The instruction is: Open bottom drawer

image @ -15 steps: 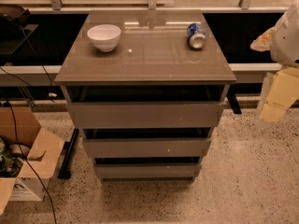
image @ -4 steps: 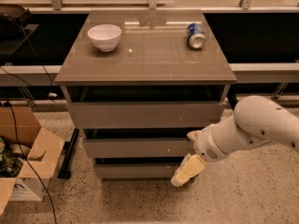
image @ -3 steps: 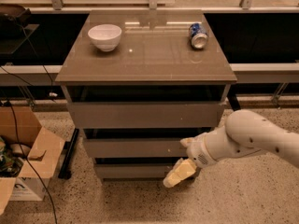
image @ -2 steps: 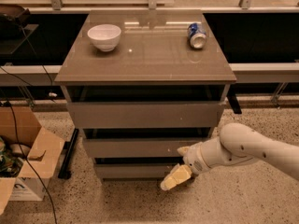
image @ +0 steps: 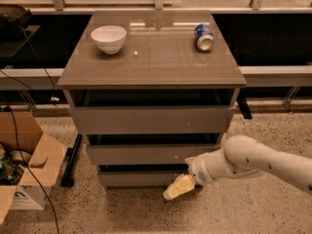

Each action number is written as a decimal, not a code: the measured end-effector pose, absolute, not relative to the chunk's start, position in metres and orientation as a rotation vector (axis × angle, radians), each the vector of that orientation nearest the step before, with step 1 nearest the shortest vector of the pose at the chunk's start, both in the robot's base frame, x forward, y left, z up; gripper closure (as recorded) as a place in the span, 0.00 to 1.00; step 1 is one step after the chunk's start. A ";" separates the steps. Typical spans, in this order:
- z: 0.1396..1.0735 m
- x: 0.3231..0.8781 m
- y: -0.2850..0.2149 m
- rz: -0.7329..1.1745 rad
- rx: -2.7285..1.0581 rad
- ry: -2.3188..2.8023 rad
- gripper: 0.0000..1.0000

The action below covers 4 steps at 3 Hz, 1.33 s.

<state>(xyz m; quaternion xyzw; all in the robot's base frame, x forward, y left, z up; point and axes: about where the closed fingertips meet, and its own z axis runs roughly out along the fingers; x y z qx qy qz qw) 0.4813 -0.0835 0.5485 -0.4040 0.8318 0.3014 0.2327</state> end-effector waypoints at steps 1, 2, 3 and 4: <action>0.494 0.496 -0.081 0.758 -1.006 2.350 0.00; 0.448 0.517 -0.080 0.691 -0.930 2.370 0.00; 0.407 0.535 -0.084 0.651 -0.853 2.402 0.00; 0.372 0.550 -0.089 0.631 -0.810 2.450 0.00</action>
Offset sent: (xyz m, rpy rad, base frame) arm 0.0635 0.0006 -0.1603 -0.0898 -0.0421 -0.2673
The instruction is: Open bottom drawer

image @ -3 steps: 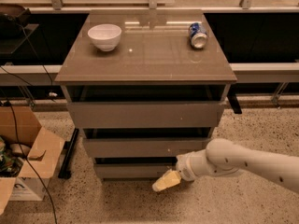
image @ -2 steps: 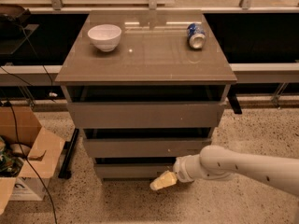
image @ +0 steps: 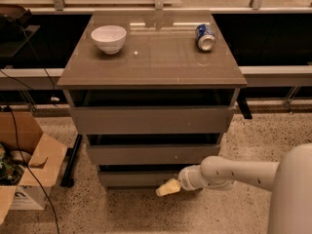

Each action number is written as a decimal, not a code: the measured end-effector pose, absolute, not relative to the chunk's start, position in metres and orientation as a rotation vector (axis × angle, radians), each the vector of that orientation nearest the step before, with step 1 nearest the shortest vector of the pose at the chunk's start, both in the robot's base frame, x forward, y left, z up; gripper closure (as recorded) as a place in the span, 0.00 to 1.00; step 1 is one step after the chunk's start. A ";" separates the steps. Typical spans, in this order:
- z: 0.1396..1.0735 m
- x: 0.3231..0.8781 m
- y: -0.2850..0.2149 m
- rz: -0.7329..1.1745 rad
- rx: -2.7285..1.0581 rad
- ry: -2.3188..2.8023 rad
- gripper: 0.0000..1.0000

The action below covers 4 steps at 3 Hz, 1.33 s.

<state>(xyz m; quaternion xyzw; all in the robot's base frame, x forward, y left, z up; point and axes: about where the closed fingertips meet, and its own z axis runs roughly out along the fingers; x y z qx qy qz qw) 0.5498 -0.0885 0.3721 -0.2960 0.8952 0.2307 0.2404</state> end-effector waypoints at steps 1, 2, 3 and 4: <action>0.339 0.563 -0.099 0.616 -0.720 2.489 0.00; 0.339 0.563 -0.099 0.615 -0.721 2.489 0.00; 0.321 0.565 -0.098 0.525 -0.741 2.513 0.00; 0.300 0.571 -0.096 0.462 -0.790 2.511 0.00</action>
Offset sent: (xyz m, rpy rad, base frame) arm 0.0125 -0.0101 -0.0282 -0.0035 0.0201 -0.0624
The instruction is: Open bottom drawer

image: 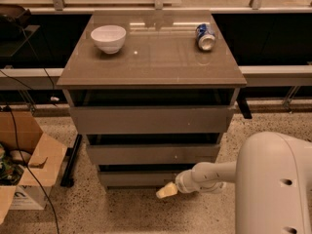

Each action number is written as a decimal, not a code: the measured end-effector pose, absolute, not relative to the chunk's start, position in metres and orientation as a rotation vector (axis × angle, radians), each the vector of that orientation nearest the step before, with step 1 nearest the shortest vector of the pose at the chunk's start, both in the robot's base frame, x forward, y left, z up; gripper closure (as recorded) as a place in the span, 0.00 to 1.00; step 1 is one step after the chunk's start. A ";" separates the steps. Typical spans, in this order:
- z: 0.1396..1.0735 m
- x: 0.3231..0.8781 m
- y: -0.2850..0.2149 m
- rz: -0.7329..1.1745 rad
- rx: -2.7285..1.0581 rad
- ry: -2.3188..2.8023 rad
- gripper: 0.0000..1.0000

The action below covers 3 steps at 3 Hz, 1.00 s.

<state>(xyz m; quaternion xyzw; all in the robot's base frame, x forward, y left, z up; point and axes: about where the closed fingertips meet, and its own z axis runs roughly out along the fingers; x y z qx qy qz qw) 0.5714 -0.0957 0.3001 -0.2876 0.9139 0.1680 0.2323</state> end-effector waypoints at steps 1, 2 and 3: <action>0.283 0.580 -0.092 0.490 -0.832 2.448 0.00; 0.275 0.594 -0.101 0.550 -0.807 2.368 0.00; 0.265 0.612 -0.112 0.604 -0.754 2.317 0.00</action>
Offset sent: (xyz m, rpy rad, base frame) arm 0.0473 -0.0238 -0.0304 0.2027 -0.1738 0.0327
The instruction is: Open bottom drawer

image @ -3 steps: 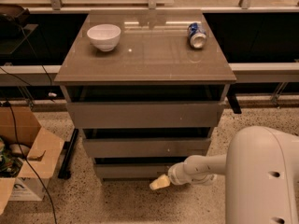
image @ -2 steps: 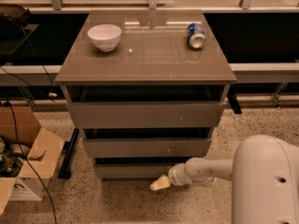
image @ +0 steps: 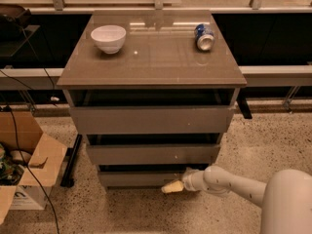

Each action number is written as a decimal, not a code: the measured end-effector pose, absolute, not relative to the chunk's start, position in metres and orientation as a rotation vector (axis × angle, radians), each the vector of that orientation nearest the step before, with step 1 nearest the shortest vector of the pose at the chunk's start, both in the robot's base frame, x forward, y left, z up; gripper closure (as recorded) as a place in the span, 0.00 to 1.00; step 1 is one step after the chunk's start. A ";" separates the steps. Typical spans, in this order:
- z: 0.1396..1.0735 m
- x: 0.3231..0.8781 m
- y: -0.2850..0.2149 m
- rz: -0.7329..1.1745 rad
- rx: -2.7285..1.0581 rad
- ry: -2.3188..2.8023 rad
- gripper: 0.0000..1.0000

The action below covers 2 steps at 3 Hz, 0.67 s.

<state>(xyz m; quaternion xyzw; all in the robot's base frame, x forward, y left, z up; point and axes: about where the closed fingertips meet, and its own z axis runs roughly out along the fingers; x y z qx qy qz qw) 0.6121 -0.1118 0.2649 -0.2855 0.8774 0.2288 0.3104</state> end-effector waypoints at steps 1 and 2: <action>0.246 0.631 -0.121 0.655 -0.694 2.304 0.00; 0.231 0.645 -0.125 0.681 -0.667 2.315 0.00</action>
Offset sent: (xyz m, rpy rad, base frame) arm 0.0528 -0.0233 -0.0493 0.0940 0.0442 -0.0616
